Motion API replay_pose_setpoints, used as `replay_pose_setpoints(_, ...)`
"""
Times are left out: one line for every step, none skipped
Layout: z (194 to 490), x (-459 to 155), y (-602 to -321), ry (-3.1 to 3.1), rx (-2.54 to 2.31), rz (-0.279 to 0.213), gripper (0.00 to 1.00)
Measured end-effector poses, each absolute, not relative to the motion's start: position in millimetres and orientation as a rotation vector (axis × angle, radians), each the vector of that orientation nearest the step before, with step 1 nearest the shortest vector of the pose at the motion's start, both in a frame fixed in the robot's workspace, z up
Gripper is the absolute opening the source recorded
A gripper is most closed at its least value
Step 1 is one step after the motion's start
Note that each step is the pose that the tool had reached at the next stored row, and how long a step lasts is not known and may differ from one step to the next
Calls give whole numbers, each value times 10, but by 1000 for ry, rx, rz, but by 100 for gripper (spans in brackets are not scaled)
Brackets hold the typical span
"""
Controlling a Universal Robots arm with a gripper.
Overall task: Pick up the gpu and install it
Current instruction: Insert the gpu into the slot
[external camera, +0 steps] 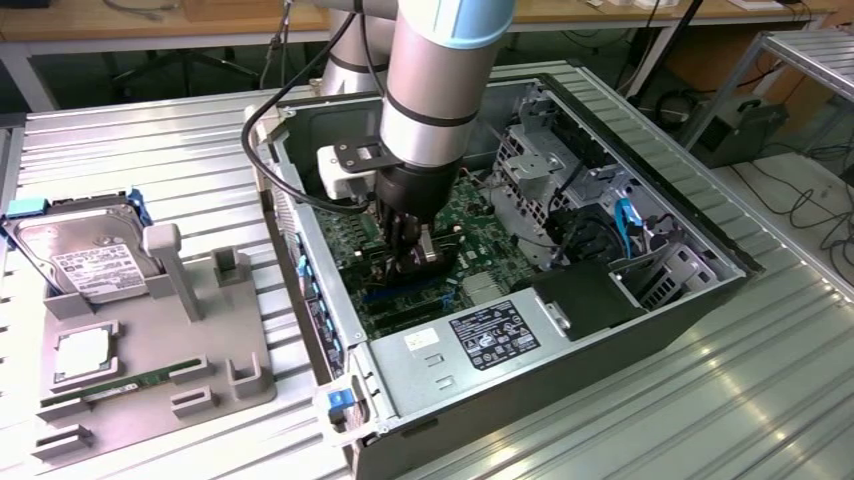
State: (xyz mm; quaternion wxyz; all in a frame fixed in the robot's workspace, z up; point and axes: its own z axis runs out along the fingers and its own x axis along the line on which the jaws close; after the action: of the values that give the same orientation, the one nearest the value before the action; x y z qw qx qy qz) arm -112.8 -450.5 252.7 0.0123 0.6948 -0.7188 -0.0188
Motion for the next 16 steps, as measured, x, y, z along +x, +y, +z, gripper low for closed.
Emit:
replay_pose_setpoints(2527,-1128,-4504,-2241,2166,-59,26)
replay_pose_setpoints(2522,-1129,-4502,-2242,2167,-60,26)
replay_pose_setpoints(2520,-1128,-4502,-2243,2167,-60,27)
replay_pose_setpoints(2524,-1128,-4503,-2242,2166,-59,33)
replay_pose_setpoints(2527,-1128,-4504,-2241,2166,-59,33)
replay_pose_setpoints(2527,-1128,-4505,-2241,2166,-59,33)
replay_pose_setpoints(2527,-1128,-4505,-2241,2166,-58,33)
replay_pose_setpoints(2533,-1128,-4505,-2241,2166,-58,33)
replay_pose_setpoints(2550,-1128,-4505,-2241,2166,-58,33)
replay_pose_setpoints(2575,-1127,-4504,-2241,2166,-58,33)
replay_pose_setpoints(2605,-1128,-4500,-2240,2165,-56,33)
replay_pose_setpoints(2638,-1127,-4499,-2239,2164,-55,33)
replay_pose_setpoints(2670,-1127,-4498,-2239,2164,-54,33)
replay_pose_setpoints(2703,-1127,-4497,-2239,2164,-54,33)
replay_pose_setpoints(2730,-1127,-4496,-2239,2164,-54,33)
replay_pose_setpoints(2760,-1128,-4494,-2239,2164,-54,33)
